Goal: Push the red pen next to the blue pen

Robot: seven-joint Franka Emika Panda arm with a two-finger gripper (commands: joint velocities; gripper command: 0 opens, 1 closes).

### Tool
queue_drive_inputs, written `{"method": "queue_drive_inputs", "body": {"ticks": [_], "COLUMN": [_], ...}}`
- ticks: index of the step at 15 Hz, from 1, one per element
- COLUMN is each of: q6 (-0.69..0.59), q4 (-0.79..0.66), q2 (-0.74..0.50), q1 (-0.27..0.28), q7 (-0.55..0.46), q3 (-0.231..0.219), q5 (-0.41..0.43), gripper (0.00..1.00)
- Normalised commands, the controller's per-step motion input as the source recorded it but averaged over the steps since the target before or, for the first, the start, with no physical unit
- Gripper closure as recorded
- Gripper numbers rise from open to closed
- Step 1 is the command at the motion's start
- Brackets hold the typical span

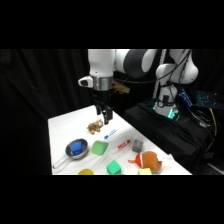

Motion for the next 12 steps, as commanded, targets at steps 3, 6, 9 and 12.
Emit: {"method": "queue_drive_inputs", "body": {"ticks": [3, 6, 9, 12], "q6": [-0.01, 0.00, 0.06, 0.14], "q4": [0.00, -0.03, -0.09, -0.12], "q2": [-0.01, -0.02, -0.03, 0.01], "q1": [-0.011, 0.019, 0.058, 0.097], "q7": [0.00, 0.03, 0.09, 0.16], "q3": [0.017, 0.041, 0.072, 0.090], "q5": [0.009, 0.023, 0.056, 0.083], "gripper": [0.00, 0.00, 0.00, 0.00]}}
